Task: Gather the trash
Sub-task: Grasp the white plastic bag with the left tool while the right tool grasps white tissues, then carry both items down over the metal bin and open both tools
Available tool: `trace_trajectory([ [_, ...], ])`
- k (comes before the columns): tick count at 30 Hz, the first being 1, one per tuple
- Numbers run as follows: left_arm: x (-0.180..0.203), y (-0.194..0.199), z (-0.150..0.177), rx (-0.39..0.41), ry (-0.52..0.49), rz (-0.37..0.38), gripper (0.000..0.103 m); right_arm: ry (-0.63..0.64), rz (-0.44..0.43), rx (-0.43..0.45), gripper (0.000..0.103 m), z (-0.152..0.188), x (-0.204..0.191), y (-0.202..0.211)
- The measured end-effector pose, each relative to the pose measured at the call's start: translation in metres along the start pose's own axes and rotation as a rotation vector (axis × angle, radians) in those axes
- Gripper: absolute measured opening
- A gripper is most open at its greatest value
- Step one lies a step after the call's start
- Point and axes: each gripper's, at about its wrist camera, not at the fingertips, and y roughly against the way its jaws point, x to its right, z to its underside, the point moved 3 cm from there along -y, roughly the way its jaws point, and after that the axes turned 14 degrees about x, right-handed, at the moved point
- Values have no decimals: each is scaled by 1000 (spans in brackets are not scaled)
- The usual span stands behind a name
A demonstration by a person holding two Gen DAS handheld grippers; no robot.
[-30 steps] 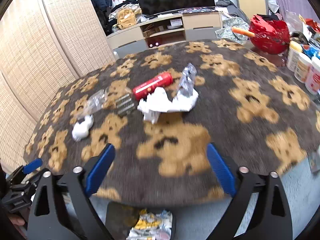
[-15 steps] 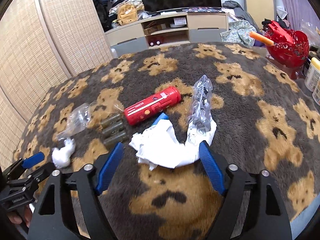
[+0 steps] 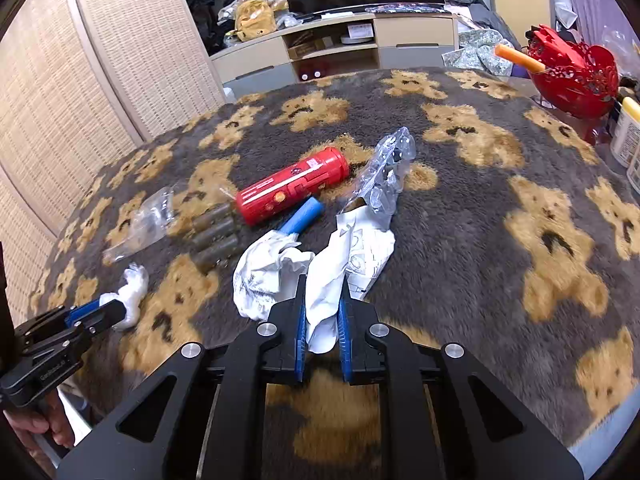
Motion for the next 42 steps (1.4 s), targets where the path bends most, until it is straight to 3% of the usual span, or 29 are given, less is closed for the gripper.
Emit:
trace_trajectory([
  [14, 25, 63, 29, 4, -4, 31, 17, -1, -15, -2, 14, 23, -9, 58],
  [31, 59, 159, 48, 88, -20, 58, 17, 21, -76, 70, 13, 45, -29, 154],
  [42, 60, 184, 99, 39, 22, 72, 17, 53, -115, 4, 13, 92, -49, 181],
])
